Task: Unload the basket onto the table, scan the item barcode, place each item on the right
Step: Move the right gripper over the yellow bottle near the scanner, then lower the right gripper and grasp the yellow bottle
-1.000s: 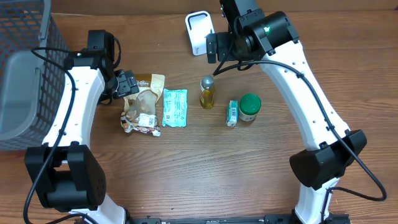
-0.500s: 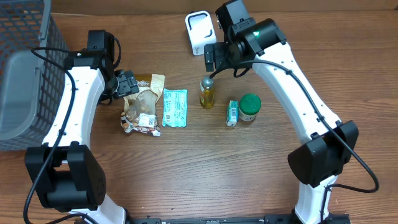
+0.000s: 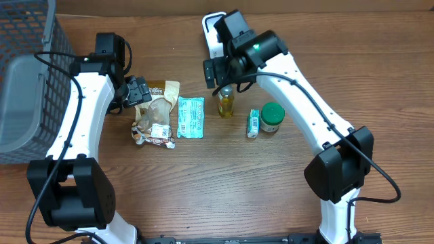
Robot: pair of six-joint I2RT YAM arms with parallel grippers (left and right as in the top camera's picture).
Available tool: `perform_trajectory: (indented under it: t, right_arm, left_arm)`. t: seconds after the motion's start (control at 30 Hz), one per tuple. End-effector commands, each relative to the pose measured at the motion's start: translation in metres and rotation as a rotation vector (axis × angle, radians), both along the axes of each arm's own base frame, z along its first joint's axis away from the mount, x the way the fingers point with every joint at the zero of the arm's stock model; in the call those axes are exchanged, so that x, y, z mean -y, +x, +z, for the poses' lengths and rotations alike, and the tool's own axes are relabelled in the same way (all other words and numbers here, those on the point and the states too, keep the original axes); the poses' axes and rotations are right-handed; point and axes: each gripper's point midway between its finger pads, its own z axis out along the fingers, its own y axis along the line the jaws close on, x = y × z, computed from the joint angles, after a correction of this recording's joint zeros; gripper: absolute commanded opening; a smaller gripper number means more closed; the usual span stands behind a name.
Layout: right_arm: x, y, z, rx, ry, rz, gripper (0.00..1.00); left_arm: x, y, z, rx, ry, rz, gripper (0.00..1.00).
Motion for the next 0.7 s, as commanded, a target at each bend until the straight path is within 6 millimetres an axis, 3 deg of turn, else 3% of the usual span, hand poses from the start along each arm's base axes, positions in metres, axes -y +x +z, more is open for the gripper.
perform_trajectory:
  t: [0.0,0.17,0.47,0.67]
  right_arm:
    - [0.003,-0.008,-0.025,-0.046,-0.024,0.003,0.98]
    - [0.006,-0.013,-0.040,-0.072,-0.039,0.003,0.98]
    - [0.006,-0.014,-0.043,-0.075,-0.041,0.004,0.90]
    - [0.005,-0.013,-0.051,-0.070,-0.038,0.004,0.90]
  left_arm:
    - [-0.003,-0.002,-0.006,-0.018,0.007,0.013,1.00]
    - [-0.003,-0.002,-0.006,-0.018,0.007,0.013,0.99]
    - [-0.003,-0.002,-0.006,-0.018,0.007,0.013,1.00]
    - [-0.003,-0.002,-0.006,-0.018,0.007,0.013,0.99]
